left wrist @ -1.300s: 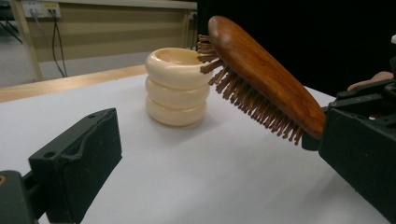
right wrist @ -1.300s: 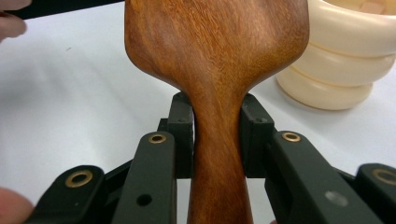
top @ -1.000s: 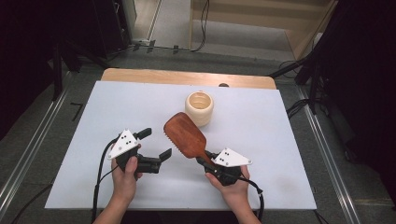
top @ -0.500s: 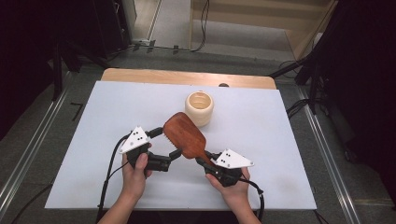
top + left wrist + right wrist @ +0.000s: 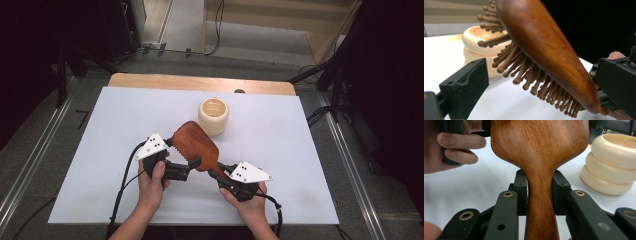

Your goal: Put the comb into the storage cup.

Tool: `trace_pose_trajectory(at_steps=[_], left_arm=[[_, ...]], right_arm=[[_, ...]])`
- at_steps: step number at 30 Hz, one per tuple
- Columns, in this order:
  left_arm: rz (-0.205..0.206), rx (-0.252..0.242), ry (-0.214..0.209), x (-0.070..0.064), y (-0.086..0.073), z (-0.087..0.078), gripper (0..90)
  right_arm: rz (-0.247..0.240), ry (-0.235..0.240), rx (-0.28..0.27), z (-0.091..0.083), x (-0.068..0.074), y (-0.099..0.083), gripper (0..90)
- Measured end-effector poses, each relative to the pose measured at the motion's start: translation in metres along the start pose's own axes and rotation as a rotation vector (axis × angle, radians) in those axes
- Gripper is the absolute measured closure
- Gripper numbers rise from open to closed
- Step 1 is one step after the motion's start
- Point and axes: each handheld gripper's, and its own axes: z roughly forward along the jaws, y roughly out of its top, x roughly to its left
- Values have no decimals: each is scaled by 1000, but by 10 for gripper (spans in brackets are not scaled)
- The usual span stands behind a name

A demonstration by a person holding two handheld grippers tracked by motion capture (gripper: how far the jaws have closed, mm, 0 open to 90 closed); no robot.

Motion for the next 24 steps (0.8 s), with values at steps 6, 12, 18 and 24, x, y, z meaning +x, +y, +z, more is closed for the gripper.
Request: trace_pose_trajectory(at_steps=[6, 12, 18, 24], left_arm=[[-40, -1, -32, -1, 2, 5, 0], [-87, -11, -34, 1, 3, 6, 2], [-121, -19, -75, 2, 5, 8, 138], [-140, -8, -80, 1, 7, 10, 180]], right_arm=[[-11, 12, -17, 0, 3, 1, 694], [-19, 21, -24, 0, 6, 2, 694], [-18, 23, -28, 0, 7, 2, 693], [-25, 26, -36, 1, 9, 2, 693]])
